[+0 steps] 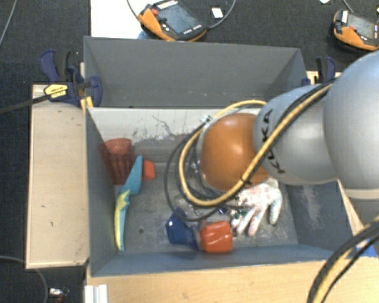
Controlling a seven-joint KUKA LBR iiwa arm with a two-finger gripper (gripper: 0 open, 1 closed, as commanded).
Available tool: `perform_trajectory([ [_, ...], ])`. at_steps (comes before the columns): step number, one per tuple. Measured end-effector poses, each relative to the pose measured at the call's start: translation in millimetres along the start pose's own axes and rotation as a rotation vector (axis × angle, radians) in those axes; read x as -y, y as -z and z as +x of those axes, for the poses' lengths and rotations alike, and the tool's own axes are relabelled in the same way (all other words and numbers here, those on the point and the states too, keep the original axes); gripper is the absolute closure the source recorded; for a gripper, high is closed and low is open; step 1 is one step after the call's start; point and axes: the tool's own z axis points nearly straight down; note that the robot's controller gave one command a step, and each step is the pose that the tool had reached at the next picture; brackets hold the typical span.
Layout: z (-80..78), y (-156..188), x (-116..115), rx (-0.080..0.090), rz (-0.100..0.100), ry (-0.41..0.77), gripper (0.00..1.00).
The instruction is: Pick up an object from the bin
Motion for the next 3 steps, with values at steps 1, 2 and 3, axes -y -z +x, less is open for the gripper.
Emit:
perform_trajectory([
  [1,-28.4,0,-4,0.006,-0.001,-0.067,1.00],
  [2,1.4,5,-43,0.028,0.009,0.241,1.00],
  [3,-11.3,3,-48,0.020,0.006,0.425,1.00],
])
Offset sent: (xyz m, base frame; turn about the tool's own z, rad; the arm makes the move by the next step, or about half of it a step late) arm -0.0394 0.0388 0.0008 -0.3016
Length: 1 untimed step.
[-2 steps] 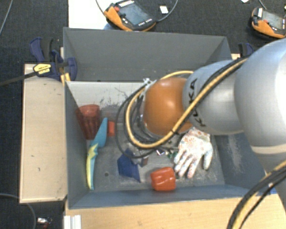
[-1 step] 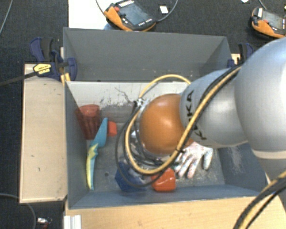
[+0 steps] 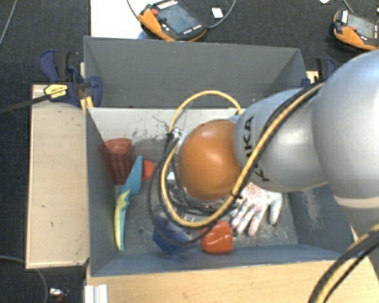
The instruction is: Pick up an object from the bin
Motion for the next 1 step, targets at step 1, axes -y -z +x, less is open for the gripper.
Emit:
perform_trajectory([
  [1,0.1,0.0,0.1,0.000,0.000,-0.003,1.00],
])
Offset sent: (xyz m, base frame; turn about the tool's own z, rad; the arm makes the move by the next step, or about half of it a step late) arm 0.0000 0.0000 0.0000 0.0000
